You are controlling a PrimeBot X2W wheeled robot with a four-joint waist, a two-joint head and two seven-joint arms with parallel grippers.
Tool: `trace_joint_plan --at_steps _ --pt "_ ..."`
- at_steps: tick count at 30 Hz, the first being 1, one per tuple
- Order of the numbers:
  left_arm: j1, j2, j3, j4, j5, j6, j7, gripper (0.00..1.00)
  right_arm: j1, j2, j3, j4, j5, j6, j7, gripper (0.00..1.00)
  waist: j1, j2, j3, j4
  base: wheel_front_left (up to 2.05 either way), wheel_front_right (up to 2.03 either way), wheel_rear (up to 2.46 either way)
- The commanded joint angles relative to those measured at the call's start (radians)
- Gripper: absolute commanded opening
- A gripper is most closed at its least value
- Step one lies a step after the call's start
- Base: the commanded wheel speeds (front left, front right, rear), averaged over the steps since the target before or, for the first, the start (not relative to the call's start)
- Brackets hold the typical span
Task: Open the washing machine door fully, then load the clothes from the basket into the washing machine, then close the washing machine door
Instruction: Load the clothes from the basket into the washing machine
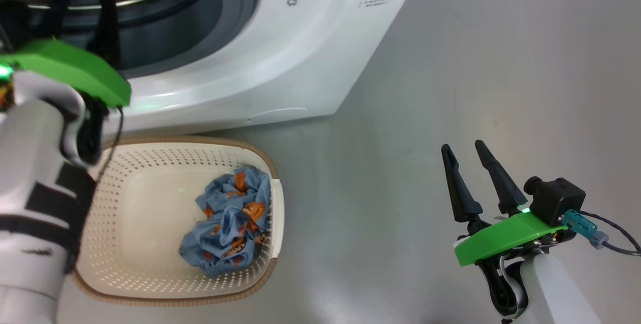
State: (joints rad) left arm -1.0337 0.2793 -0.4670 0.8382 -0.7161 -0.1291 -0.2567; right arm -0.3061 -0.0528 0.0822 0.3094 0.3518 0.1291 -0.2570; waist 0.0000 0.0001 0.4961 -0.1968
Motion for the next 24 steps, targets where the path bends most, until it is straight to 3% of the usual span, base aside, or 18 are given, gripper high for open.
trace_joint_plan --at_steps 1,24 --pt "0.021 0.029 0.035 -0.035 0.01 -0.002 -0.005 1.0 0.031 -0.003 0.016 -0.014 -0.011 0.002 -0.005 1.0 0.0 -0.0001 -0.026 0.02 0.0 0.0 0.0" --pt "0.493 -0.057 0.325 -0.297 0.226 -0.002 -0.005 1.0 0.15 -0.111 -0.018 0.025 0.011 0.002 -0.005 1.0 0.0 -0.0001 -0.261 0.123 0.0 0.0 0.0"
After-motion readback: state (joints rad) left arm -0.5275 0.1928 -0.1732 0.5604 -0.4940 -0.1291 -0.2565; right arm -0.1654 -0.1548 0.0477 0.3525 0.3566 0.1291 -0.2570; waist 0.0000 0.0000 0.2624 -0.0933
